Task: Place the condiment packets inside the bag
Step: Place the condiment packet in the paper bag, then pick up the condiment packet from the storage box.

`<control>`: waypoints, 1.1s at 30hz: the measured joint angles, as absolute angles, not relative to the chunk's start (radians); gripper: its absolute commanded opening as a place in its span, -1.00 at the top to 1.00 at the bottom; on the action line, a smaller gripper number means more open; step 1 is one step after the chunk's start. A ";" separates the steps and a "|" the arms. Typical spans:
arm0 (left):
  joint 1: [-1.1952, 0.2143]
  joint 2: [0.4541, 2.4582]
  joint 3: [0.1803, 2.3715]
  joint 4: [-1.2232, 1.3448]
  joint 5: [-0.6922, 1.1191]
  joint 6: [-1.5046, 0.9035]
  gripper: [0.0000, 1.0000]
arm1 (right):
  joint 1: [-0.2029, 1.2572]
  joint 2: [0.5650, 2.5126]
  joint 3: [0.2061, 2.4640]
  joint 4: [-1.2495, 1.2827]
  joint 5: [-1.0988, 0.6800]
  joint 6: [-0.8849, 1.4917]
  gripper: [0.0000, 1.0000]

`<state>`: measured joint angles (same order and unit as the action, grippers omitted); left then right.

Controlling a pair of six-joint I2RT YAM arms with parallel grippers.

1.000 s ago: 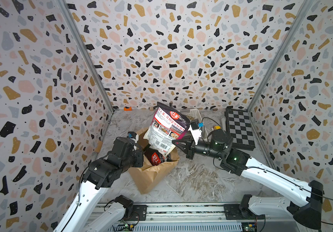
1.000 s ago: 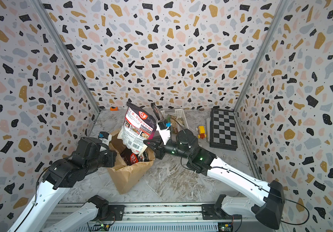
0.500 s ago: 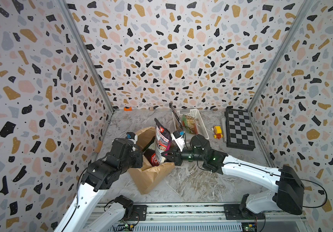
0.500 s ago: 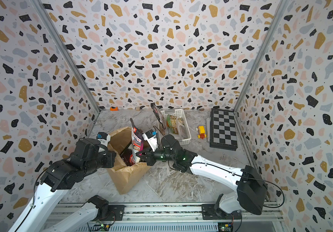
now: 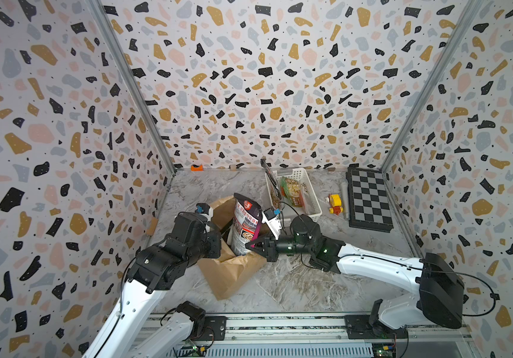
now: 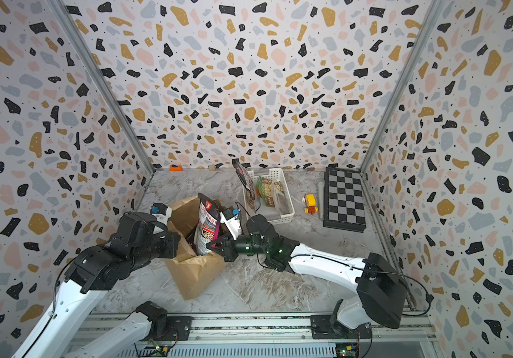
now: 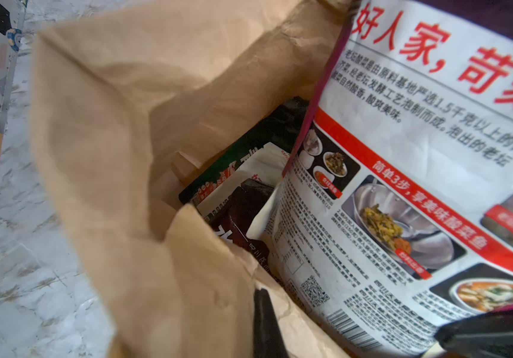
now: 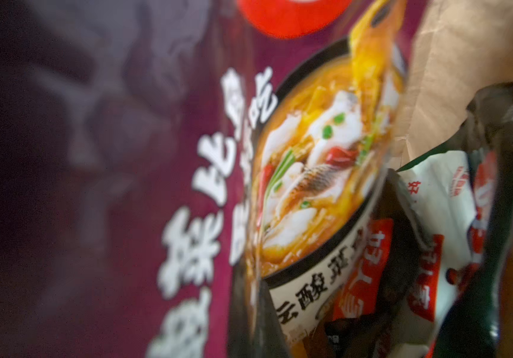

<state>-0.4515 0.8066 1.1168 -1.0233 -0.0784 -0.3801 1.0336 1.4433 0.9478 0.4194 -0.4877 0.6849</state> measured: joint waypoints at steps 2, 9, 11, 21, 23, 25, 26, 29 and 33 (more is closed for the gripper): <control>-0.451 0.808 1.117 -1.023 -0.076 -0.381 1.00 | 1.033 1.443 0.949 0.421 -0.487 0.682 0.27; -0.451 0.809 1.117 -1.023 -0.068 -0.382 1.00 | 1.036 1.349 0.950 0.300 -0.369 0.587 -0.13; -0.451 0.809 1.117 -1.025 -0.068 -0.381 1.00 | 1.035 1.286 0.955 0.224 -0.298 0.543 -0.19; -0.447 0.814 1.123 -0.982 0.100 -0.377 1.00 | 0.868 1.193 1.099 -0.109 0.007 0.334 -0.41; -0.447 0.828 1.140 -0.979 0.150 -0.379 1.00 | 0.797 1.219 1.102 -0.125 0.023 0.301 -0.41; -0.447 0.838 1.154 -0.975 0.194 -0.383 1.00 | 0.733 1.281 1.121 -0.138 0.028 0.257 -0.42; -0.447 0.837 1.157 -0.969 0.217 -0.385 1.00 | 0.698 1.343 1.154 -0.154 0.031 0.216 -0.43; -0.448 0.824 1.157 -0.974 0.199 -0.386 1.00 | 0.668 1.505 1.260 -0.176 0.030 0.125 -0.47; -0.450 0.801 1.153 -1.007 0.049 -0.385 1.00 | 0.668 1.699 1.385 -0.174 -0.008 0.024 -0.52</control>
<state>-0.4496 0.8013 1.1526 -1.0069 0.0486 -0.3855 0.6678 1.6985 1.3849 -0.1741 -0.0078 0.0242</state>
